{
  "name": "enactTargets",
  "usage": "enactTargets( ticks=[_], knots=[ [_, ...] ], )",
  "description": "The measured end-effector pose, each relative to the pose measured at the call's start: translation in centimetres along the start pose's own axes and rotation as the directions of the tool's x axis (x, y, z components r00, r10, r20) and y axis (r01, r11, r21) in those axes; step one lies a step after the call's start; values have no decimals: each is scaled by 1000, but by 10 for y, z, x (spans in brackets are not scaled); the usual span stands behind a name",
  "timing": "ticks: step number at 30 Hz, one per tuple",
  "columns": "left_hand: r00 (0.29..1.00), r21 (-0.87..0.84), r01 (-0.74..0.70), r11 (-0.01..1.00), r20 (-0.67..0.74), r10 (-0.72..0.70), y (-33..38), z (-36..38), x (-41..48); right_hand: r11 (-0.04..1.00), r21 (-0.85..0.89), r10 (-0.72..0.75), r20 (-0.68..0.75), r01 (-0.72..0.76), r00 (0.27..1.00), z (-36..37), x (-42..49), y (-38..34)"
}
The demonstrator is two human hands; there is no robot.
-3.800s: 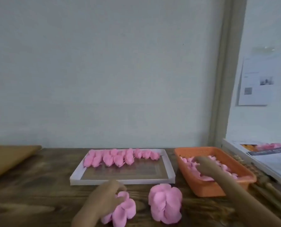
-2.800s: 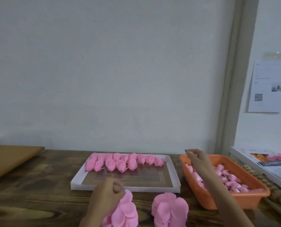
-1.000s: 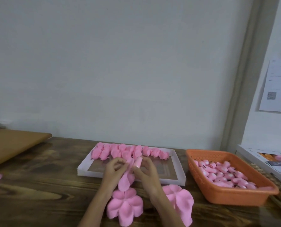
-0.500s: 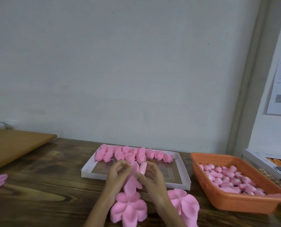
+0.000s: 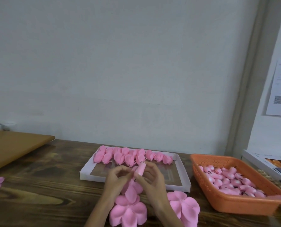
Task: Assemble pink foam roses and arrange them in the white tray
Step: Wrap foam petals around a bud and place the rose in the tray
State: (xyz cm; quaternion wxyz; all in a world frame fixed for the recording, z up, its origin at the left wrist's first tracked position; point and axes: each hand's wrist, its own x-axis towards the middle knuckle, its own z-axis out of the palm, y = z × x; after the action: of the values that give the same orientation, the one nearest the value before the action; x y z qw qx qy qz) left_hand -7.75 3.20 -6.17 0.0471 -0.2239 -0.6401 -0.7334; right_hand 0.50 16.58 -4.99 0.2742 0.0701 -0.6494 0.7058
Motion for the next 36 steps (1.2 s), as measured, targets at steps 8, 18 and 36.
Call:
enactTargets(
  ticks=[8,18,36],
  knots=[
    [1000,-71,11,997,-6,-12,0,-1,-1,1000,-27,7,-54,-8,999,2,0,8],
    [964,-131,163,978,233,-130,-6,-6,1,998,34,50,-202,-44,978,-4,5,6],
    [970,-22,93,995,227,-86,-11,-9,6,994,100,56,-153,-41,987,-4,4,1]
  ],
)
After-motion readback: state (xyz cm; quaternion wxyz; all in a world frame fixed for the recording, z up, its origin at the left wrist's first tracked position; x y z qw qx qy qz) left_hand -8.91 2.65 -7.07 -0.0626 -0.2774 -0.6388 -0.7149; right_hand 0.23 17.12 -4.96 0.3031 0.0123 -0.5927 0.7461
